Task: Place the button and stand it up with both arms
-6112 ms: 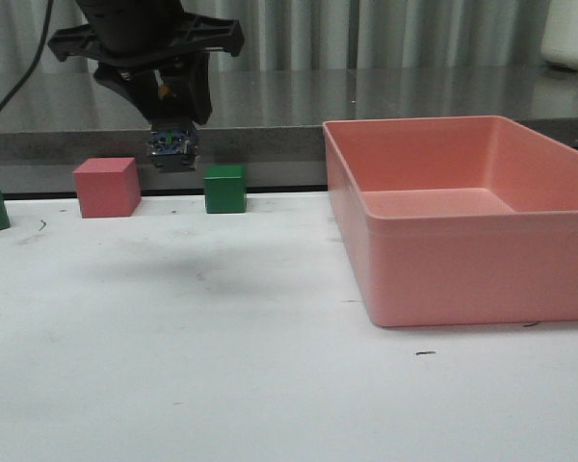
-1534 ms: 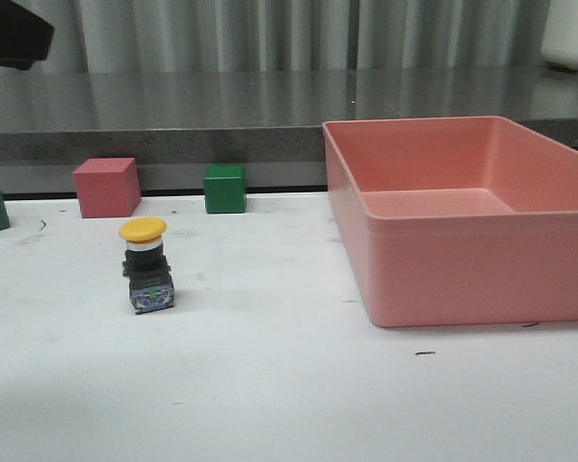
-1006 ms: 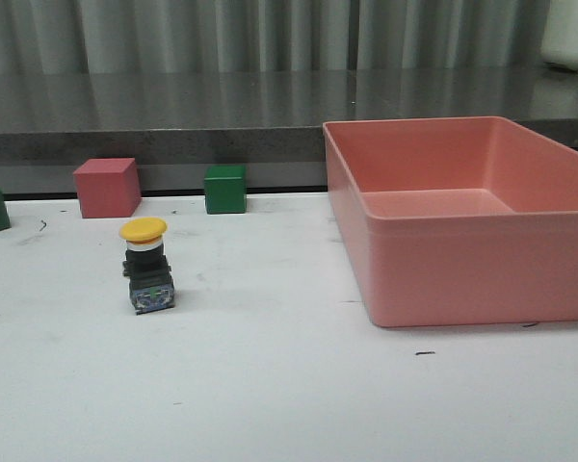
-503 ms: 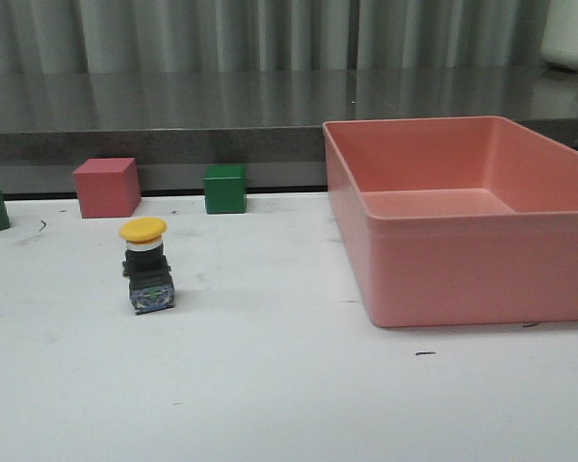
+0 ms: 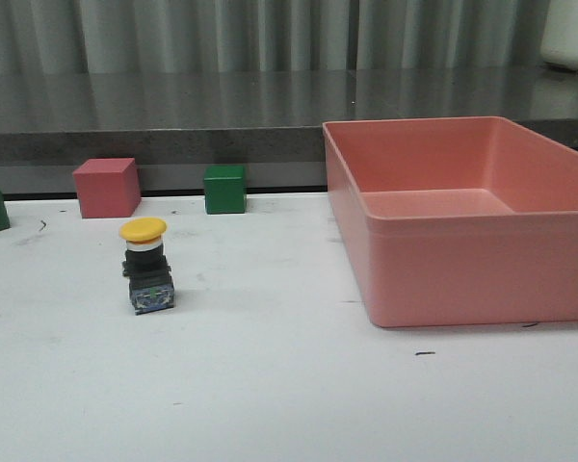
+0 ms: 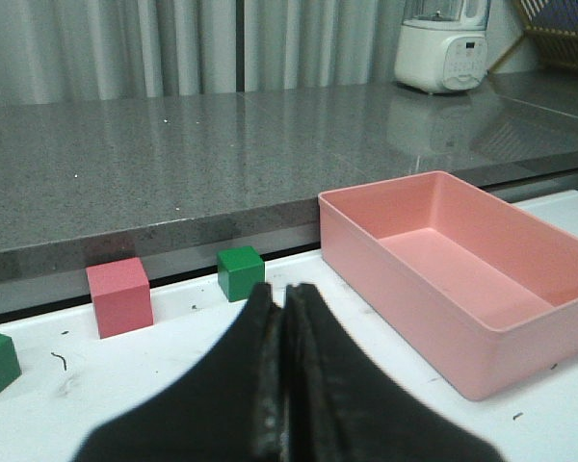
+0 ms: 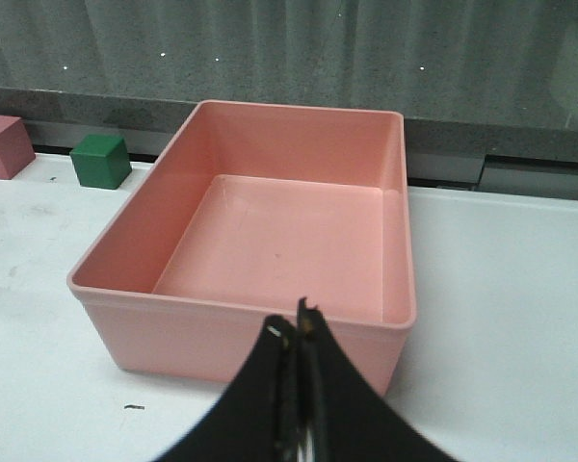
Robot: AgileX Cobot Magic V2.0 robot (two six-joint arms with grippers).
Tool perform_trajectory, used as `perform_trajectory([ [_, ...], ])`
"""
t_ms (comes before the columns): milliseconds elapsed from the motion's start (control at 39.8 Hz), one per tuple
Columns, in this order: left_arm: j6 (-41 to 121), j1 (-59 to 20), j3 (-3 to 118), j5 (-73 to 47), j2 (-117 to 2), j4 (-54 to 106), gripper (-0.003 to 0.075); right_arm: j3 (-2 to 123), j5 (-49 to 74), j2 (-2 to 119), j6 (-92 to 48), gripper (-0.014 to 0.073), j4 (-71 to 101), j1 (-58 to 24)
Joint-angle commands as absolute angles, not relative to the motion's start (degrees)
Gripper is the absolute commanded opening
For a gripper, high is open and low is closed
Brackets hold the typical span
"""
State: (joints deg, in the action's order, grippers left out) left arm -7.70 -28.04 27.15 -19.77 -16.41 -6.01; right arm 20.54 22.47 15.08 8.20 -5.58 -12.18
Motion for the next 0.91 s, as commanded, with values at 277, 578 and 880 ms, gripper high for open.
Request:
perform_trajectory([
  [277, -6.65, -10.61, 13.47, -12.56, -3.86, 2.38, -0.0020, 22.08, 17.47, 15.45, 7.76, -0.0069, -6.62, -11.83],
  [578, -6.65, 1.32, 3.59, -7.95, 1.59, 2.84, -0.0020, 22.08, 17.47, 15.45, 7.76, -0.0069, -6.62, -11.83],
  [880, -6.65, 1.91, -0.63, -4.92, 1.70, 2.97, -0.0020, 22.08, 17.47, 15.45, 7.76, -0.0069, -6.62, -11.83],
])
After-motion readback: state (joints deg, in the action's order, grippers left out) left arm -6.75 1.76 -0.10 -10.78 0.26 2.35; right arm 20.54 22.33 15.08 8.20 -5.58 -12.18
